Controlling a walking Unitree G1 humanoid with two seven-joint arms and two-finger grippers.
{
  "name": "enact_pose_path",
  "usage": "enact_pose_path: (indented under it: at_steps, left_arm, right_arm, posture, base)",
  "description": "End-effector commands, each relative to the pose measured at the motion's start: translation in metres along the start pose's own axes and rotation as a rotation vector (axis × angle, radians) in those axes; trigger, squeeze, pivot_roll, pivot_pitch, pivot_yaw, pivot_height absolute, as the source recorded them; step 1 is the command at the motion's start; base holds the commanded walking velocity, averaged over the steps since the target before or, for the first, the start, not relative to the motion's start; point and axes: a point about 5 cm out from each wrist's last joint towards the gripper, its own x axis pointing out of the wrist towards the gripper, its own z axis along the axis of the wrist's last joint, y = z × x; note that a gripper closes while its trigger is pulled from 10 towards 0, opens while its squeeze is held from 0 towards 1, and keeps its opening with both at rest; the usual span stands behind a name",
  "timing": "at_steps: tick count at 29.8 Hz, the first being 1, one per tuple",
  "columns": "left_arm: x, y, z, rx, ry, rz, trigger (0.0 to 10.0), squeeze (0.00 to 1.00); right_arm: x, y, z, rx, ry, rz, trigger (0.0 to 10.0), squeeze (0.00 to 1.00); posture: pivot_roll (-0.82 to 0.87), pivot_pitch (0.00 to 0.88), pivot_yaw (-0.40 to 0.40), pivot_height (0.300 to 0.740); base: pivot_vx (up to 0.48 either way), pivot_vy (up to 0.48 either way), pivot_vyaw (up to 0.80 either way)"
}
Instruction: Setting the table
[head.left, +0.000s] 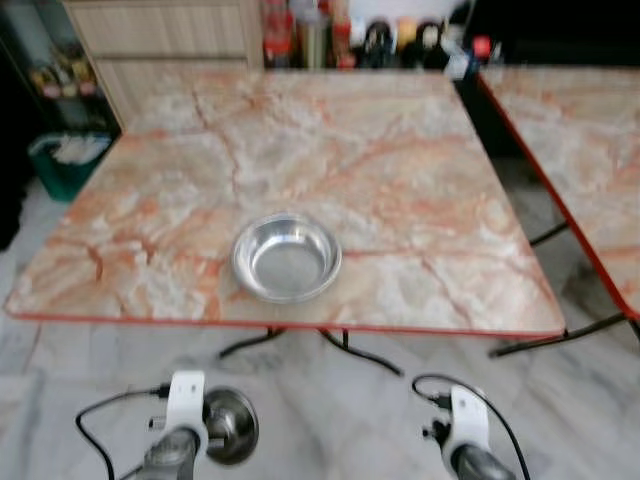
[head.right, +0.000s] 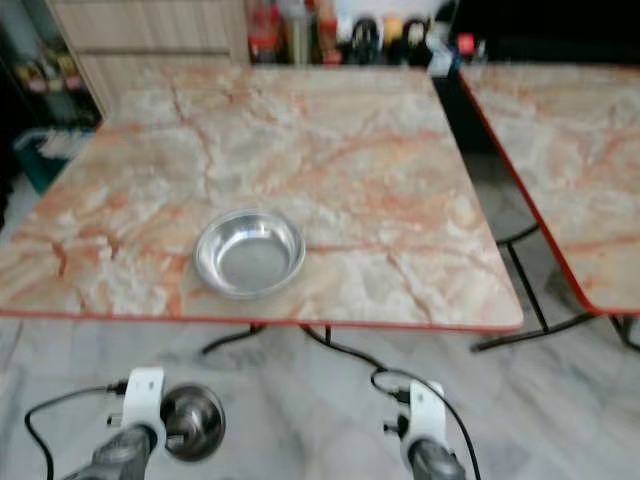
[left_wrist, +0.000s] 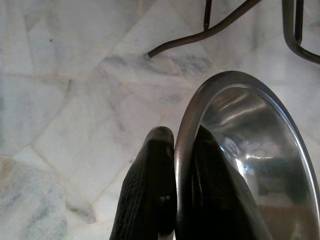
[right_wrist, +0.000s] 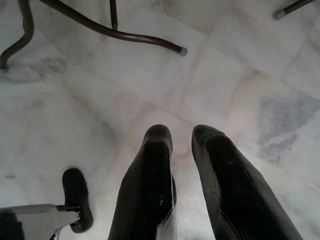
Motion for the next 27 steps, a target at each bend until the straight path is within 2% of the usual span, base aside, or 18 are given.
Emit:
enact_pose_path:
  at_steps: [1,5,8,9,12,14,17,18,19,22,24,27]
  left_arm:
    - [-0.002,0.002,-0.006,0.004,0.009,0.008,10.0,0.00]
    - [-0.003,0.007,-0.007,0.006,0.001,0.032,10.0,0.00]
    - [-0.004,0.017,-0.004,-0.013,-0.023,0.085,10.0,0.00]
    - [-0.004,0.029,-0.001,0.003,-0.041,0.153,10.0,0.00]
    - [-0.005,0.042,0.006,0.016,-0.073,0.236,10.0,0.00]
    - [-0.008,0.061,0.013,0.011,-0.091,0.363,10.0,0.00]
    - [-0.012,0.082,0.020,0.000,-0.097,0.500,10.0,0.00]
    - [-0.012,0.082,0.020,0.000,-0.097,0.500,10.0,0.00]
    - [-0.014,0.092,0.024,0.005,-0.100,0.567,10.0,0.00]
    - [-0.016,0.100,0.027,0.015,-0.101,0.622,10.0,0.00]
    - [-0.019,0.111,0.035,0.011,-0.118,0.716,10.0,0.00]
    - [-0.024,0.121,0.049,0.008,-0.181,0.813,10.0,0.00]
  right_arm:
    - [-0.001,-0.005,-0.007,0.003,0.021,-0.013,10.0,0.00]
    - [-0.001,-0.005,-0.007,0.003,0.021,-0.014,10.0,0.00]
    - [-0.001,-0.005,-0.007,0.003,0.021,-0.013,10.0,0.00]
    - [-0.001,-0.005,-0.007,0.003,0.022,-0.013,10.0,0.00]
    - [-0.002,-0.005,-0.007,0.003,0.022,-0.013,10.0,0.00]
    - [-0.002,-0.005,-0.008,0.003,0.023,-0.013,10.0,0.00]
    - [-0.002,-0.005,-0.008,0.003,0.023,-0.013,10.0,0.00]
    - [-0.002,-0.005,-0.008,0.003,0.023,-0.013,10.0,0.00]
    - [-0.002,-0.005,-0.008,0.002,0.023,-0.013,10.0,0.00]
    - [-0.002,-0.005,-0.008,0.002,0.023,-0.013,10.0,0.00]
    - [-0.002,-0.005,-0.007,0.003,0.023,-0.013,10.0,0.00]
    - [-0.001,-0.005,-0.007,0.002,0.023,-0.013,10.0,0.00]
  posture:
    - [0.03,0.106,0.010,0.736]
    - [0.03,0.106,0.010,0.736]
    - [0.03,0.106,0.011,0.736]
    - [0.03,0.105,0.011,0.736]
    - [0.03,0.103,0.013,0.736]
    - [0.03,0.099,0.012,0.736]
    - [0.03,0.098,0.012,0.736]
    - [0.03,0.098,0.012,0.736]
    - [0.03,0.097,0.012,0.736]
    - [0.03,0.097,0.012,0.736]
    - [0.03,0.098,0.014,0.736]
    - [0.03,0.099,0.014,0.736]
  base:
    - [0.000,0.000,0.00]
    - [0.000,0.000,0.00]
    - [0.000,0.000,0.00]
    - [0.000,0.000,0.00]
    - [0.000,0.000,0.00]
    - [0.000,0.000,0.00]
    - [0.000,0.000,0.00]
    - [0.000,0.000,0.00]
    - [0.000,0.000,0.00]
    - [0.000,0.000,0.00]
    - [0.000,0.000,0.00]
    - [0.000,0.000,0.00]
